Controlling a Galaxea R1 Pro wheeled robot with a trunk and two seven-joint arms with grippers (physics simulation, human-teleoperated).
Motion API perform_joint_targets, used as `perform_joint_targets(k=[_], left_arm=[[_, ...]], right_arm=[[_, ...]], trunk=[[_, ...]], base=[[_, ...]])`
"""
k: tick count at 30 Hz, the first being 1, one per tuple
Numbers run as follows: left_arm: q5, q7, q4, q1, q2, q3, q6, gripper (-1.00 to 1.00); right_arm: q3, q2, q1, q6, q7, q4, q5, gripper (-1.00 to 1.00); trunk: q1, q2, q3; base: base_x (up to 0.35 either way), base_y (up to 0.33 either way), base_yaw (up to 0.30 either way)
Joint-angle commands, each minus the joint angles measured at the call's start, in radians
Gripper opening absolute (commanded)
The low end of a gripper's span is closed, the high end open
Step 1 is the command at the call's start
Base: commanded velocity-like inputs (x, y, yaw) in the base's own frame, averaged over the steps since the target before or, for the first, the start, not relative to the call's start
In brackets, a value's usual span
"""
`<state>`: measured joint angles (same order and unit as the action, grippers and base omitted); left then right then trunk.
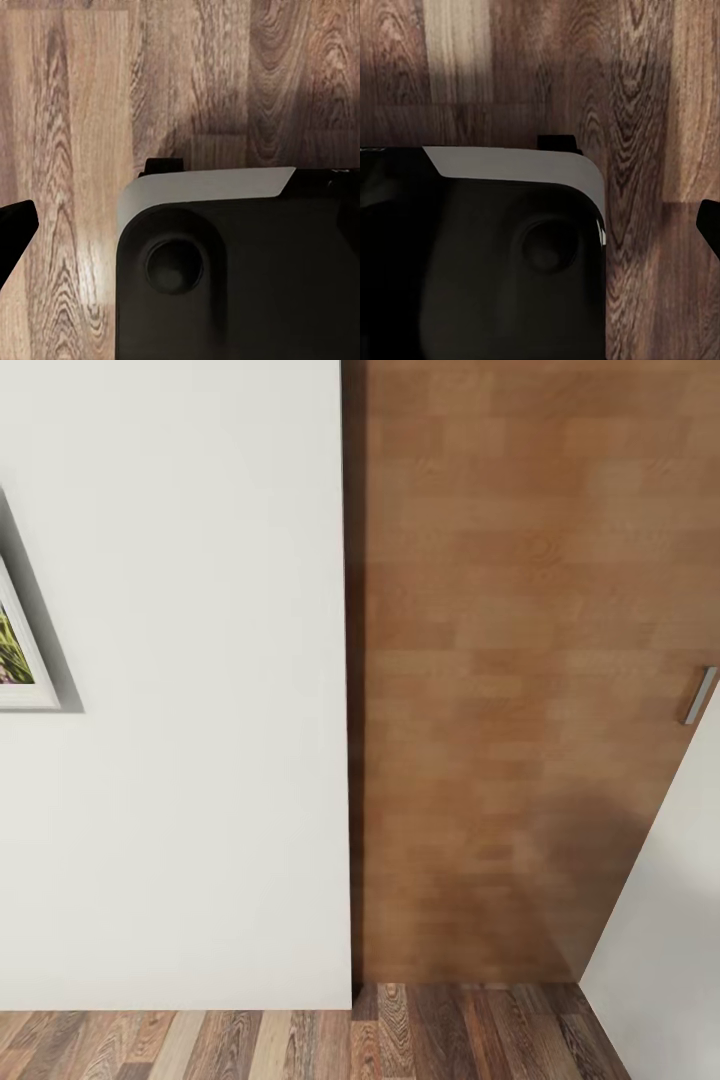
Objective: In the bedroom, move the book from the bed onto either nightstand, and place the two sandals side by side next to the bed.
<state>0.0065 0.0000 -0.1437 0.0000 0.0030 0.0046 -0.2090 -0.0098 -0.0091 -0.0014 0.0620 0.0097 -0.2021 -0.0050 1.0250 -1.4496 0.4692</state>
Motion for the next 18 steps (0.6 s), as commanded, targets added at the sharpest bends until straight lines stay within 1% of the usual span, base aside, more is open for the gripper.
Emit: perform_joint_targets(k=[1,18], left_arm=[[0.001,0.0,0.0,0.0,0.0,0.0,-0.004,1.0],[0.001,0.0,0.001,0.0,-0.001,0.0,-0.015,1.0]], right_arm=[[-0.001,0.0,0.0,0.003,0.001,0.0,-0.001,1.0],[-0.001,0.0,0.0,0.004,0.001,0.0,-0.003,1.0]], trunk=[[0.0,0.0,0.001],[0.0,0.0,0.001]], base=[[0.0,0.0,0.0],[0.0,0.0,0.007]])
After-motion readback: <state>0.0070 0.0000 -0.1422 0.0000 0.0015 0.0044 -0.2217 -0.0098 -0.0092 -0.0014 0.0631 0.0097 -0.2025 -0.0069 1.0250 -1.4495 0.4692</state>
